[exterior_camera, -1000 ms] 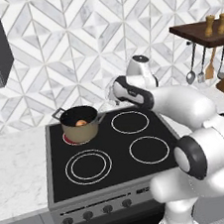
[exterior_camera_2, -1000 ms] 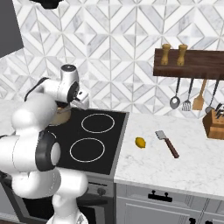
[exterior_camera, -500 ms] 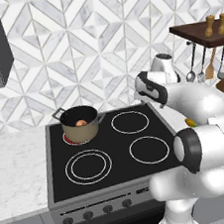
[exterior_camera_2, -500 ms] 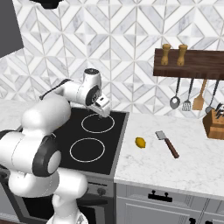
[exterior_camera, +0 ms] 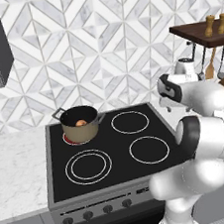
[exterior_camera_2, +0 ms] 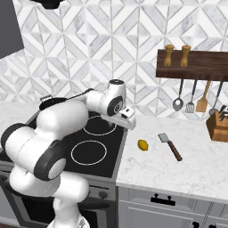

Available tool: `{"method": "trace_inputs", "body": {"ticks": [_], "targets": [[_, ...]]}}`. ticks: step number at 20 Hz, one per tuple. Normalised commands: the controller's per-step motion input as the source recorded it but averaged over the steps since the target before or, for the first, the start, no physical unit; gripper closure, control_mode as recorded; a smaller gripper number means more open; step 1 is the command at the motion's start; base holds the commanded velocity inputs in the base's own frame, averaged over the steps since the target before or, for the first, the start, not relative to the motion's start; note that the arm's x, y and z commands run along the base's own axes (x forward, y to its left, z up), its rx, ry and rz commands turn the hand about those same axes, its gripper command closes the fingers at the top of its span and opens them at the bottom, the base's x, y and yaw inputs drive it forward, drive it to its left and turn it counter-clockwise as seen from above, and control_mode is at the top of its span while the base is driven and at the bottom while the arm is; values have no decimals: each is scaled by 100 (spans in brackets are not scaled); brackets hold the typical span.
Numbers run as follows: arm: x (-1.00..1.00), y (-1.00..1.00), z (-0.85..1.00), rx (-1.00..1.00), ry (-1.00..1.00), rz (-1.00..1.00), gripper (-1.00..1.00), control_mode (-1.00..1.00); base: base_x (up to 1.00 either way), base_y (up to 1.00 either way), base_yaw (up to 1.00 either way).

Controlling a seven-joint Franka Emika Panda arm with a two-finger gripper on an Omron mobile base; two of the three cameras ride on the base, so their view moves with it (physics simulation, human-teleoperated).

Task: Put the onion and lemon in the pot. Retrieve the spatula and lightly stir the vegetables in the pot.

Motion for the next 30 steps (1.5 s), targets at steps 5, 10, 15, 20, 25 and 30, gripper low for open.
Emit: {"method": "trace_inputs", "body": {"ticks": [5, 10, 15, 20, 25, 30], "targets": [[-31, -84, -48, -14, 1, 36, -100, -100, 0, 0, 0], [-3, -30, -37, -6, 7, 33, -100, -100, 0, 0, 0], [10, -17, -27, 0, 5, 26, -100, -100, 0, 0, 0], [16, -32, -13, 0, 0, 19, -100, -100, 0, 0, 0], [28, -18, -17, 0, 0, 14, -100, -100, 0, 0, 0], [47, -4, -21, 0, 0, 6, -100, -100, 0, 0, 0]]}}
